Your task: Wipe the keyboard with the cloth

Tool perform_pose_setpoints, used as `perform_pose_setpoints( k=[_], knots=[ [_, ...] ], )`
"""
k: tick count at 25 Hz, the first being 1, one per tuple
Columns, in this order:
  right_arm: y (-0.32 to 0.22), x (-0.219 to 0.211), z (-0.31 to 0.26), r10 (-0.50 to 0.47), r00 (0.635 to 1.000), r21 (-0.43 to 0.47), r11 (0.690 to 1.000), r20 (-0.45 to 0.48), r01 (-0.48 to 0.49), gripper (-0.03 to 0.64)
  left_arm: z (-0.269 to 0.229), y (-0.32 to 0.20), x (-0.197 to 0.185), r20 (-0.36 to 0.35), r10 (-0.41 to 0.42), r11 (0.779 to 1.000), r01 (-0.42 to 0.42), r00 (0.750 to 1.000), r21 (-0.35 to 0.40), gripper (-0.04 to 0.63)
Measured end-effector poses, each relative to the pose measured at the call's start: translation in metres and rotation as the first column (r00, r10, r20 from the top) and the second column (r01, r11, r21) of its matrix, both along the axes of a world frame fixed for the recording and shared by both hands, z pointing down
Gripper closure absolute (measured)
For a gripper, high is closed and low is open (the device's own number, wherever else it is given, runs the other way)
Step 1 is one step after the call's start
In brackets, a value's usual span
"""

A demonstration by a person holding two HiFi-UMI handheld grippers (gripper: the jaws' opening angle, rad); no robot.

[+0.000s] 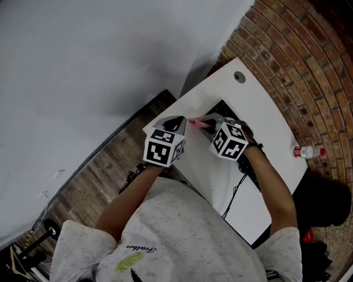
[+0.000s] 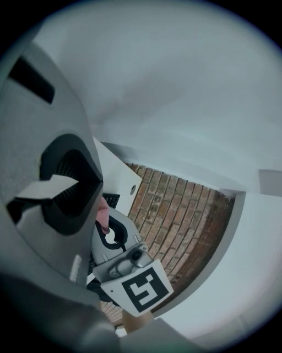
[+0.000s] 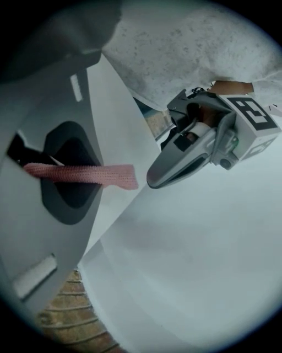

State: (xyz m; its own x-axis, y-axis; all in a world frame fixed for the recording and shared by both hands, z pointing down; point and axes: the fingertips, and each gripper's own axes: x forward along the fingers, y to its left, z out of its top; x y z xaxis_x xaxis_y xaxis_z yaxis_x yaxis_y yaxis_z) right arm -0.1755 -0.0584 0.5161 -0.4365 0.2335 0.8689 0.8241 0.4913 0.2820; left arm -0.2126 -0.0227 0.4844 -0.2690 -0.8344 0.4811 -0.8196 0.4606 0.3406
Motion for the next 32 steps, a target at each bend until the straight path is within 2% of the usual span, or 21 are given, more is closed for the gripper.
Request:
perform_pose_setpoints(
  k=[3,5,8,13,16,20,27,30,32],
  knots=[
    [-0.003,-0.002,-0.018,0.101,0.993,-0.088,0.992,0.062,-0.096,0.594,-0.004,-0.002,0.006,0.003,-0.002,1.0,0.002,1.0,0.006,0.601],
    [-0.009,-0.003,-0.033,0.188,0.977,-0.162,0.972,0.104,-0.17,0.594,-0.008,-0.006,0.01,0.01,0.009,1.0,-0.009,1.0,0.008,0.601],
    [-0.023,0.002,-0.054,0.323,0.933,-0.26,0.925,0.157,-0.276,0.594,-0.015,-0.018,0.018,0.027,0.045,0.999,-0.045,0.999,0.012,0.601],
    [-0.053,0.025,-0.083,0.48,0.85,-0.34,0.853,0.217,-0.395,0.594,-0.027,-0.046,0.036,0.049,0.114,0.993,-0.116,0.992,0.029,0.601],
    [-0.075,0.044,-0.1,0.586,0.774,-0.404,0.786,0.241,-0.469,0.594,-0.033,-0.066,0.049,0.061,0.171,0.984,-0.173,0.983,0.04,0.601],
    [-0.104,0.08,-0.116,0.712,0.653,-0.475,0.683,0.259,-0.556,0.594,-0.041,-0.096,0.072,0.073,0.258,0.963,-0.262,0.963,0.053,0.601],
    [-0.142,0.142,-0.137,0.846,0.45,-0.557,0.529,0.286,-0.64,0.594,-0.06,-0.139,0.114,0.127,0.385,0.916,-0.395,0.914,0.066,0.601],
    [-0.154,0.169,-0.143,0.897,0.344,-0.606,0.442,0.278,-0.662,0.594,-0.067,-0.152,0.133,0.149,0.43,0.894,-0.443,0.891,0.068,0.601],
    [-0.162,0.189,-0.147,0.932,0.257,-0.656,0.362,0.255,-0.663,0.594,-0.07,-0.159,0.145,0.163,0.453,0.881,-0.468,0.877,0.069,0.601]
  ],
)
